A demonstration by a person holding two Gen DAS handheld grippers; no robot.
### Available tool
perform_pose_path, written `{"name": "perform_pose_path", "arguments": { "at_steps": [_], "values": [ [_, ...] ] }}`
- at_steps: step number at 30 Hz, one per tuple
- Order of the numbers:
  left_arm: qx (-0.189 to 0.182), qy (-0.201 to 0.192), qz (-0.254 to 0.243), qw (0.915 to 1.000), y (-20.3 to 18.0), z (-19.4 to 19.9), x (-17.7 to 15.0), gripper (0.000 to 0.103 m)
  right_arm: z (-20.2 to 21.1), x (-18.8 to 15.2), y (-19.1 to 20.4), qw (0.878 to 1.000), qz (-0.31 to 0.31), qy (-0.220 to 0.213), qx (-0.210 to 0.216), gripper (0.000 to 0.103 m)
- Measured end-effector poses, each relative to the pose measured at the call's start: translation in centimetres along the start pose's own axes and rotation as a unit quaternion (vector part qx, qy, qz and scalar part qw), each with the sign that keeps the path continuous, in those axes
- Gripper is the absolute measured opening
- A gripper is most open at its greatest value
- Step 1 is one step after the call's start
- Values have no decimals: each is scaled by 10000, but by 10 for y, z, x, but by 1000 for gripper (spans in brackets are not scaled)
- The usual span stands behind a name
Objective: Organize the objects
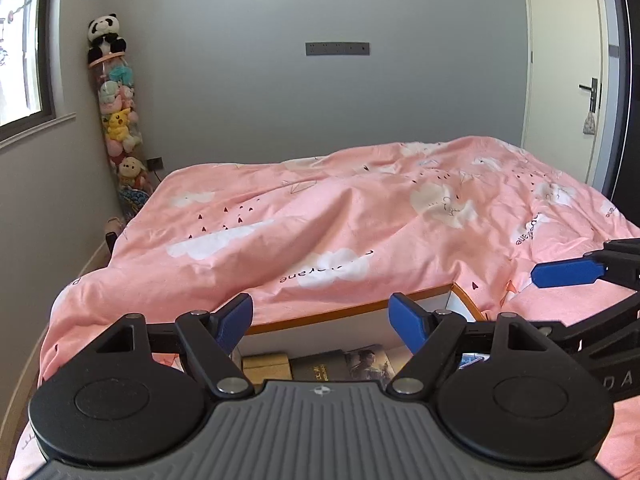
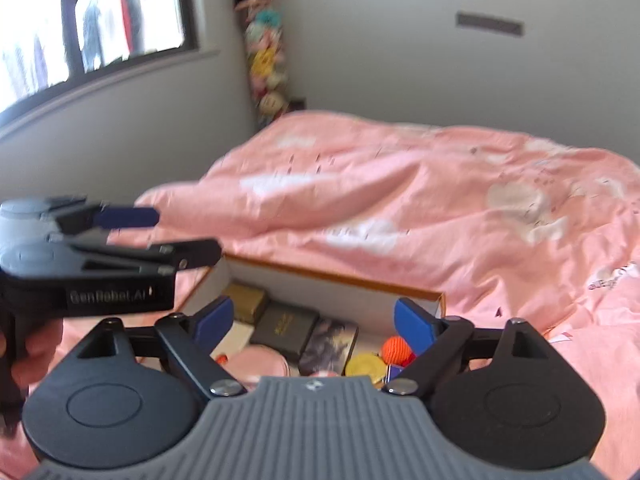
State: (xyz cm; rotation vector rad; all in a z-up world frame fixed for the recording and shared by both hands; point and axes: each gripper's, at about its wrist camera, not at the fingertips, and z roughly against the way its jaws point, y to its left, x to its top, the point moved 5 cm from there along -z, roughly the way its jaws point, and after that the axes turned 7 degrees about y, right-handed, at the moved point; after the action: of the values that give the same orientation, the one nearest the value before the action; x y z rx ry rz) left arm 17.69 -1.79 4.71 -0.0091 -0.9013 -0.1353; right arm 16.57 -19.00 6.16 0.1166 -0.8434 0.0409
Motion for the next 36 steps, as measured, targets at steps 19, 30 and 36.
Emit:
{"name": "perform_pose_path", "arguments": {
  "at_steps": [19, 30, 36],
  "values": [
    [296, 703, 823, 9937, 11, 16, -95, 90, 21, -71, 30, 9948, -849, -130, -539, 99],
    [335, 1109, 878, 9894, 13, 3, -127, 90, -15, -106, 31, 9921, -792, 516, -829, 99],
    [280, 1178, 913, 9884, 12, 0, -129, 90, -19, -111, 27, 9901, -896, 667, -846, 99]
  ]
}}
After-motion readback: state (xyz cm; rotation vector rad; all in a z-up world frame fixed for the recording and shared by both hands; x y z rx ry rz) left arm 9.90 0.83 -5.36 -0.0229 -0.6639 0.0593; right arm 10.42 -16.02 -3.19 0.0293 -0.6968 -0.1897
